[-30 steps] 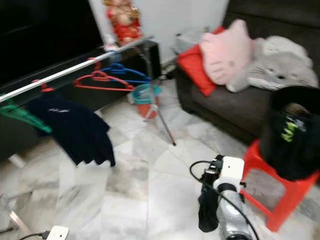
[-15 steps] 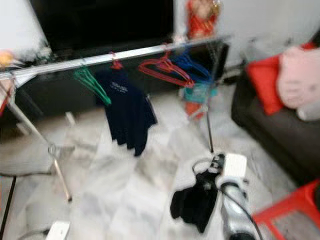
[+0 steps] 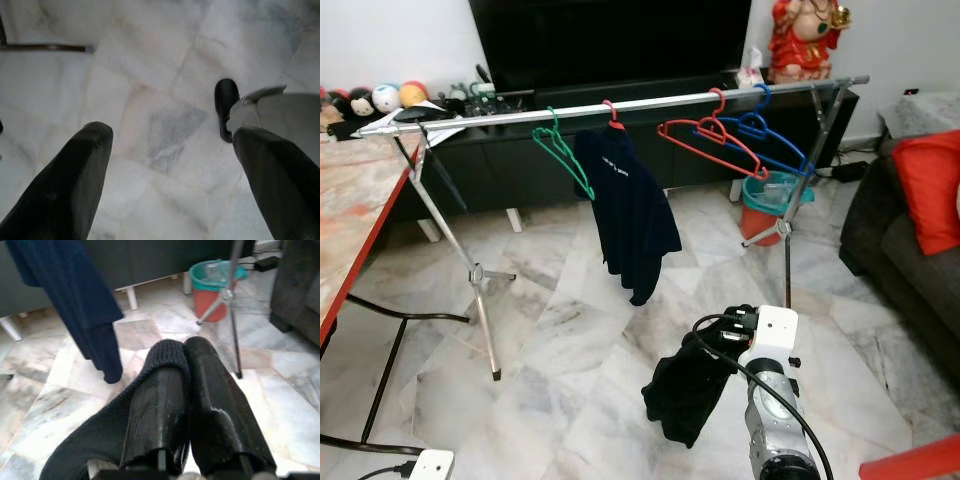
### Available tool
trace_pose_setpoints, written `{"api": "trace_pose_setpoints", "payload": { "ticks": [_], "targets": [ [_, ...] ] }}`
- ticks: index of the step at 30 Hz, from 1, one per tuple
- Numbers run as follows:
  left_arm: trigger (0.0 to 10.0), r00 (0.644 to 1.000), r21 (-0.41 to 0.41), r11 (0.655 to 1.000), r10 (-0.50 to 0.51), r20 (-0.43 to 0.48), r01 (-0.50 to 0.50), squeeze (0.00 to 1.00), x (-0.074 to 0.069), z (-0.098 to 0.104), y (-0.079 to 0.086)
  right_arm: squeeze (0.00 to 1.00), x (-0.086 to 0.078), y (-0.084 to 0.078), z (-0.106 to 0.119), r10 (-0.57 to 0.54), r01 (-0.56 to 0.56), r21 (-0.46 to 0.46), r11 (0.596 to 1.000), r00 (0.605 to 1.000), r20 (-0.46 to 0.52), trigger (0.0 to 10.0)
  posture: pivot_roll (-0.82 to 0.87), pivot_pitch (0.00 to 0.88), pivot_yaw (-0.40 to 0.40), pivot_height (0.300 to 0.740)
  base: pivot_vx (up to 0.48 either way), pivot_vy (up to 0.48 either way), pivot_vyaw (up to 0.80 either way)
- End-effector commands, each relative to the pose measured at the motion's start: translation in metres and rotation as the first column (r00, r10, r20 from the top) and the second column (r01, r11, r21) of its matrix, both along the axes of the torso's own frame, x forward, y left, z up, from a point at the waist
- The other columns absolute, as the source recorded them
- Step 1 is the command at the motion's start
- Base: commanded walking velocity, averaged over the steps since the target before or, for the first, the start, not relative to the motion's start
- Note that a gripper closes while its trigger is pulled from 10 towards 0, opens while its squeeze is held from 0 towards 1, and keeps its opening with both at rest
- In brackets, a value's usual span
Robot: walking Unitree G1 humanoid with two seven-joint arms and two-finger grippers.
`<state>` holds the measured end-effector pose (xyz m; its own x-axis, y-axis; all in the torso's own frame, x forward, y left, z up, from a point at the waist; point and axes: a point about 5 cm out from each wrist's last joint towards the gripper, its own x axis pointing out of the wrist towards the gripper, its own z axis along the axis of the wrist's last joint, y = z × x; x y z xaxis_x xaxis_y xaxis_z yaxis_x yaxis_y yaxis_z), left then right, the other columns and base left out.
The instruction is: Hang hanger
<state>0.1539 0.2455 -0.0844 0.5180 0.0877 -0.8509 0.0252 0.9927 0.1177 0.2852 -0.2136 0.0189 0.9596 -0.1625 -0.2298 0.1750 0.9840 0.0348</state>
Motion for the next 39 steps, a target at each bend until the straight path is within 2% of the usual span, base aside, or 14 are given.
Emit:
{"api": "trace_pose_setpoints", "payload": {
  "ticks": [1, 9, 39],
  "targets": [
    [10.0, 1.000, -0.002, 1.000, 0.024, 0.012, -0.024, 0.00, 0.000, 0.001, 0.002, 0.00, 0.005, -0.004, 0.011, -0.021, 0.022, -0.015, 1.000, 0.998, 0.064, 10.0, -0.04, 0.000, 0.050, 0.740, 0.000, 0.000, 0.00],
    [10.0, 1.000, 0.001, 1.000, 0.023, 0.020, -0.023, 0.00, 0.001, 0.001, 0.003, 0.00, -0.003, 0.000, 0.003, -0.025, 0.025, -0.003, 1.000, 0.998, 0.051, 10.0, -0.04, 0.000, 0.052, 0.740, 0.145, 0.000, 0.00],
    [10.0, 1.000, 0.004, 1.000, 0.012, 0.010, -0.012, 0.00, -0.001, 0.001, 0.003, 0.00, 0.000, 0.006, 0.003, -0.015, 0.014, 0.010, 1.000, 0.999, 0.049, 10.0, -0.03, 0.000, 0.056, 0.740, 0.351, 0.000, 0.00]
  ]
}}
